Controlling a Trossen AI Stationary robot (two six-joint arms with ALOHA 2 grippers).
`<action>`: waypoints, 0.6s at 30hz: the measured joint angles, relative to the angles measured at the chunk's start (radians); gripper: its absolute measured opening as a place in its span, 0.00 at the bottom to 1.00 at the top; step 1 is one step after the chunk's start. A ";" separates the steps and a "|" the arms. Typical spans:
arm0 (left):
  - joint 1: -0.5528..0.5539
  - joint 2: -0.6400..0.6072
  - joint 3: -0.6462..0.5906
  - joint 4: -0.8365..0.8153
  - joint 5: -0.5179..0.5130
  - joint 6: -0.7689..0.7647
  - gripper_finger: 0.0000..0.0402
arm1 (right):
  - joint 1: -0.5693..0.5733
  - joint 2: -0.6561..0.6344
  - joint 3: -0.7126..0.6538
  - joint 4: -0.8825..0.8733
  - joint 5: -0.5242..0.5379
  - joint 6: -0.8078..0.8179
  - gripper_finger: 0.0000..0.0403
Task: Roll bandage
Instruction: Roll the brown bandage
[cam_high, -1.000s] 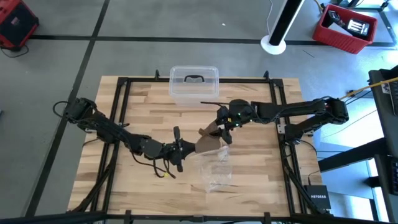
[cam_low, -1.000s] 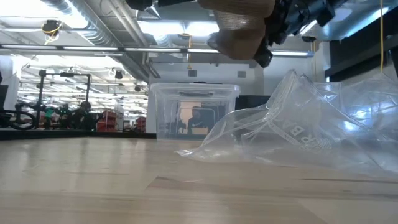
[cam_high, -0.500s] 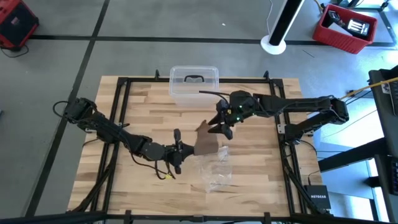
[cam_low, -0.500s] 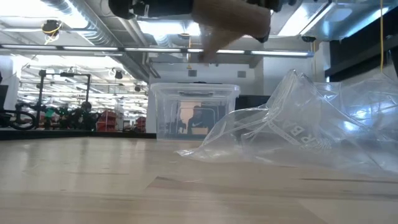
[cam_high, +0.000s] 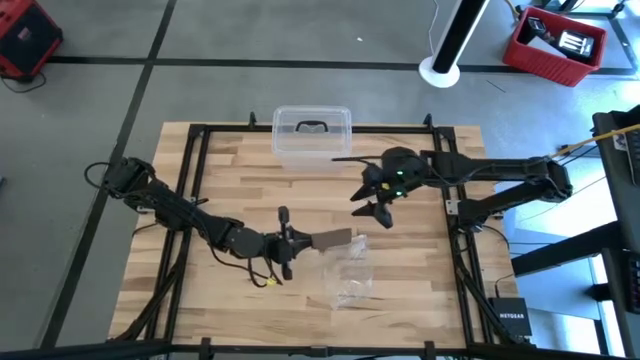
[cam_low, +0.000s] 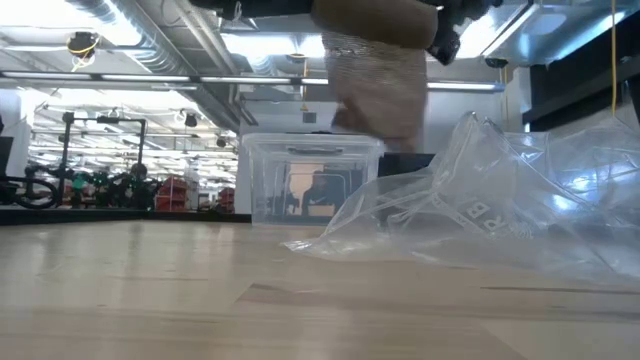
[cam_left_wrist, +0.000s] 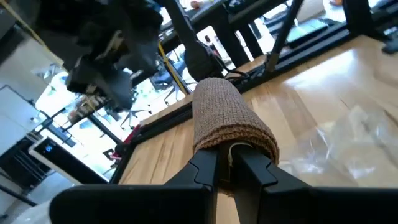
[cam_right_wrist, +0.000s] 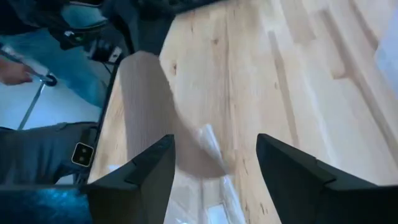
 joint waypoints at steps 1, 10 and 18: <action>0.000 0.000 0.000 0.009 -0.004 -0.009 0.05 | 0.000 -0.026 -0.032 0.029 0.000 -0.009 0.56; 0.036 0.000 0.000 0.038 -0.008 -0.217 0.05 | -0.001 -0.178 -0.447 0.391 0.002 -0.022 0.56; 0.046 0.001 0.000 0.049 -0.007 -0.267 0.05 | 0.000 -0.099 -0.582 0.428 0.103 0.148 0.56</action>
